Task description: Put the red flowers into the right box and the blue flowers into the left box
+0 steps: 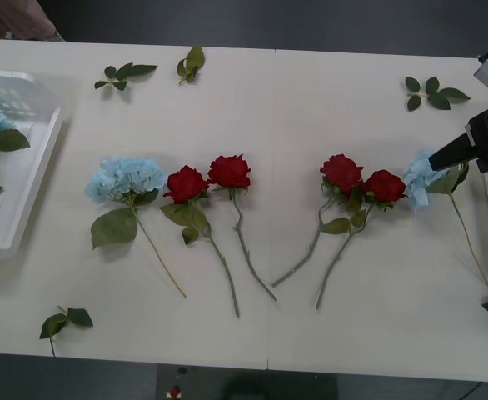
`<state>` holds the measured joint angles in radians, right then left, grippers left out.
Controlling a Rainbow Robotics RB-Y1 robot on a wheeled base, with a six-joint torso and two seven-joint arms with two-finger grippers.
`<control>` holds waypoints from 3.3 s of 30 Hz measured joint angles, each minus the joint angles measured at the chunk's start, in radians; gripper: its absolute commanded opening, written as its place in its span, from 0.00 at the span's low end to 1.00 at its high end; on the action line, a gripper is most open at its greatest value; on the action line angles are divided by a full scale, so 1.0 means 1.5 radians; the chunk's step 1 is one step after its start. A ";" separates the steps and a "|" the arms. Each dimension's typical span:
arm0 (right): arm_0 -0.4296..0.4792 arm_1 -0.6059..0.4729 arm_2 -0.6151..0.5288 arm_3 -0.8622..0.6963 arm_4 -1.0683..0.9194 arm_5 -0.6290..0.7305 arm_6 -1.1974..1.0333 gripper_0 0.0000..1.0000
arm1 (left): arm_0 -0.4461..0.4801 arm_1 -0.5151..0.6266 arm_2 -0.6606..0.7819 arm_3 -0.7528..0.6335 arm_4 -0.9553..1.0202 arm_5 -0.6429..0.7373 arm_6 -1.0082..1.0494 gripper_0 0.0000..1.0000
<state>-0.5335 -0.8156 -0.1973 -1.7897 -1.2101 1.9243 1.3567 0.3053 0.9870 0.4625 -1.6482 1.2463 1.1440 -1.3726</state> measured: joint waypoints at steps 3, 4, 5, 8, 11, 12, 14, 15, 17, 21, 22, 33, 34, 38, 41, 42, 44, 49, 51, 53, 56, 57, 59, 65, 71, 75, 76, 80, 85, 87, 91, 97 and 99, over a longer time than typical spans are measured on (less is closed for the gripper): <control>0.012 -0.006 0.000 0.000 0.032 -0.001 0.068 1.00 | 0.000 0.000 0.000 0.000 0.000 -0.012 -0.001 0.99; 0.016 -0.006 0.000 0.000 0.040 -0.001 0.098 1.00 | 0.000 0.000 0.000 0.000 0.000 -0.014 -0.001 1.00; 0.021 -0.006 0.000 0.000 0.048 -0.001 0.126 1.00 | 0.000 0.000 0.000 0.000 0.001 -0.016 -0.001 1.00; 0.037 -0.006 0.000 0.000 0.073 -0.001 0.169 1.00 | -0.001 0.000 0.005 0.000 0.023 -0.016 -0.001 1.00; 0.057 -0.007 0.000 0.000 0.096 -0.001 0.173 1.00 | -0.002 0.003 0.025 0.000 0.067 -0.016 -0.001 1.00; 0.065 -0.010 0.000 0.000 0.107 -0.001 0.182 1.00 | -0.002 0.007 0.034 0.000 0.088 -0.016 -0.001 1.00; 0.085 -0.018 0.000 0.000 0.120 -0.008 0.228 1.00 | -0.003 0.019 0.051 0.000 0.119 -0.005 -0.001 1.00; 0.094 -0.023 0.000 0.000 0.122 -0.016 0.256 1.00 | -0.006 0.026 0.058 0.000 0.129 0.008 -0.001 1.00; 0.114 -0.031 0.000 0.001 0.124 -0.033 0.300 1.00 | -0.019 0.041 0.071 0.000 0.144 0.041 0.000 1.00; 0.141 -0.036 0.000 0.030 0.125 -0.065 0.316 1.00 | -0.059 0.069 0.083 0.000 0.164 0.085 0.009 1.00; 0.144 -0.036 0.000 0.044 0.126 -0.078 0.324 1.00 | -0.071 0.075 0.083 0.000 0.166 0.093 0.019 1.00; 0.148 -0.036 0.000 0.216 0.144 -0.179 0.511 1.00 | -0.241 0.109 -0.069 -0.023 0.072 0.113 0.189 1.00; 0.148 -0.036 0.000 0.225 0.147 -0.186 0.526 1.00 | -0.255 0.109 -0.088 -0.027 0.064 0.113 0.214 1.00; 0.148 -0.035 0.000 0.256 0.150 -0.223 0.620 1.00 | -0.301 0.109 -0.153 -0.040 0.037 0.110 0.320 1.00; 0.148 -0.027 0.000 0.269 0.173 -0.248 0.630 1.00 | -0.325 0.100 -0.190 -0.054 0.011 0.100 0.340 1.00; 0.148 -0.021 0.000 0.271 0.184 -0.255 0.630 1.00 | -0.332 0.094 -0.200 -0.059 0.002 0.096 0.347 1.00; 0.148 -0.006 0.000 0.272 0.199 -0.268 0.630 1.00 | -0.344 0.078 -0.217 -0.068 -0.015 0.089 0.377 1.00; 0.148 0.031 0.000 0.272 0.219 -0.286 0.635 1.00 | -0.380 0.044 -0.278 -0.084 -0.075 0.078 0.462 1.00; 0.148 0.043 0.000 0.272 0.224 -0.287 0.643 1.00 | -0.397 0.034 -0.310 -0.087 -0.098 0.078 0.467 1.00; 0.148 0.054 0.000 0.272 0.229 -0.290 0.646 1.00 | -0.412 0.022 -0.343 -0.088 -0.119 0.078 0.484 1.00; 0.148 0.067 0.001 0.274 0.232 -0.313 0.646 1.00 | -0.427 0.001 -0.376 -0.088 -0.145 0.071 0.532 1.00; 0.148 0.070 0.001 0.277 0.232 -0.321 0.646 1.00 | -0.431 -0.006 -0.386 -0.088 -0.154 0.065 0.549 1.00; 0.148 0.076 0.004 0.288 0.232 -0.339 0.646 1.00 | -0.436 -0.018 -0.402 -0.088 -0.169 0.058 0.571 1.00; 0.148 0.082 0.032 0.323 0.232 -0.384 0.646 1.00 | -0.459 -0.046 -0.469 -0.088 -0.214 0.056 0.640 1.00; 0.148 0.083 0.050 0.347 0.232 -0.412 0.646 1.00 | -0.491 -0.066 -0.562 -0.088 -0.296 0.047 0.689 1.00; 0.148 0.083 0.049 0.350 0.233 -0.412 0.646 1.00 | -0.498 -0.086 -0.603 -0.088 -0.334 0.047 0.692 1.00; 0.148 0.083 0.049 0.350 0.236 -0.412 0.646 1.00 | -0.498 -0.091 -0.607 -0.088 -0.337 0.047 0.692 1.00; 0.148 0.096 0.049 0.354 0.247 -0.438 0.646 0.13 | -0.498 -0.106 -0.630 -0.088 -0.363 0.037 0.692 1.00; 0.148 0.109 0.049 0.355 0.247 -0.444 0.647 0.00 | -0.498 -0.107 -0.691 -0.088 -0.408 0.011 0.694 1.00; 0.148 0.109 0.049 0.356 0.247 -0.444 0.646 0.00 | -0.498 -0.108 -0.706 -0.088 -0.412 0.011 0.695 1.00; 0.148 0.109 0.049 0.356 0.247 -0.444 0.646 0.00 | -0.498 -0.111 -0.721 -0.088 -0.416 0.011 0.695 1.00; 0.148 0.109 0.048 0.356 0.220 -0.444 0.647 0.00 | -0.498 -0.131 -0.738 -0.087 -0.439 0.006 0.695 1.00; 0.148 0.109 0.044 0.356 0.205 -0.444 0.647 0.00 | -0.498 -0.136 -0.743 -0.086 -0.439 0.005 0.695 1.00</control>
<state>-0.3114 -0.6516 -0.1309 -1.2563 -0.9032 1.2577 2.3264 -0.4421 0.7836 -0.6524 -1.7780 0.5875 1.1514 -0.3305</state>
